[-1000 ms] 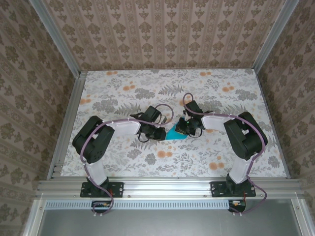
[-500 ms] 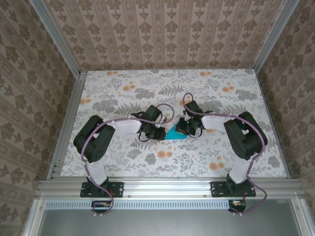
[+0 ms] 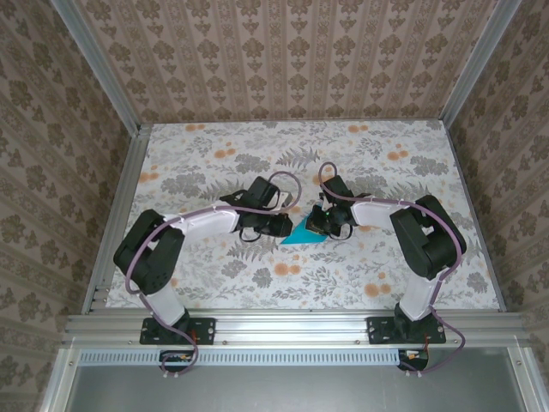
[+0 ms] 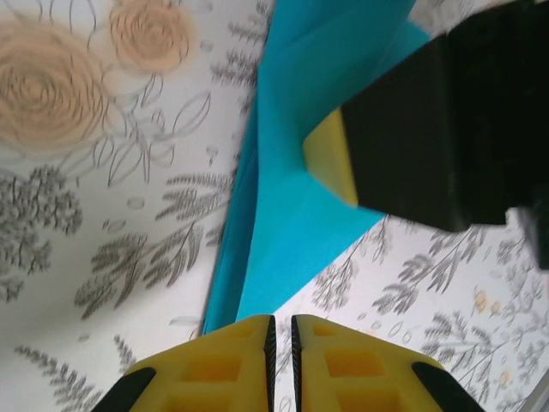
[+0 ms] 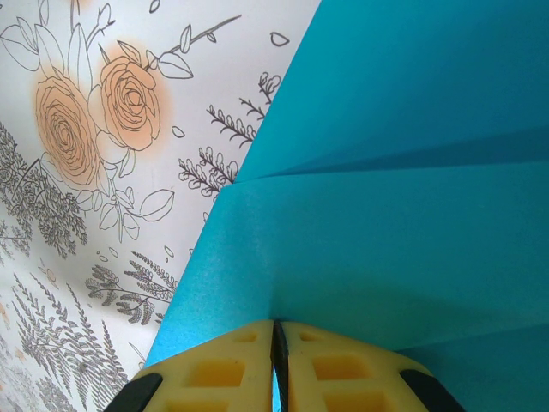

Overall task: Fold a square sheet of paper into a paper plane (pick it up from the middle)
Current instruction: Fourth fold the wing at the center of the table.

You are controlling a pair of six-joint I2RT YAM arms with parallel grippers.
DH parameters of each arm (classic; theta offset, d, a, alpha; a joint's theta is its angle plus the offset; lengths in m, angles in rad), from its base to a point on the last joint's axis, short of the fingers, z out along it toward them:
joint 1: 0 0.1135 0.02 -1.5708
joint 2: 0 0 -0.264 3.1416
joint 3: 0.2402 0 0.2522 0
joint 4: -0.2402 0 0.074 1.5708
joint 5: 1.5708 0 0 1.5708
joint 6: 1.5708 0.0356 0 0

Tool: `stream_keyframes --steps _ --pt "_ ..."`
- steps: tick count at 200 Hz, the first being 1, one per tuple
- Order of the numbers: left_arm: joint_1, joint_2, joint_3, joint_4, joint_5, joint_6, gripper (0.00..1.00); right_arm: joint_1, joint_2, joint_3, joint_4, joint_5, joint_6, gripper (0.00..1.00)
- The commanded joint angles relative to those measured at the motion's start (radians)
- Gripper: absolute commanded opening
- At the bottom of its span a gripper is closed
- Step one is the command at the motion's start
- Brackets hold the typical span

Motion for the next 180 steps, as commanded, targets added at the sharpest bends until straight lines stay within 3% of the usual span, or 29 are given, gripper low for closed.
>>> stream_keyframes --steps 1,68,180 --pt "-0.013 0.036 0.015 0.062 0.011 -0.047 0.16 -0.014 0.052 -0.017 -0.061 0.083 0.015 0.12" --pt "-0.015 0.152 0.065 0.09 0.01 -0.083 0.13 -0.014 0.053 -0.025 -0.046 0.072 0.022 0.12" --pt "-0.014 0.217 0.074 0.007 -0.007 -0.068 0.1 -0.031 -0.006 -0.021 -0.007 0.025 0.023 0.13"
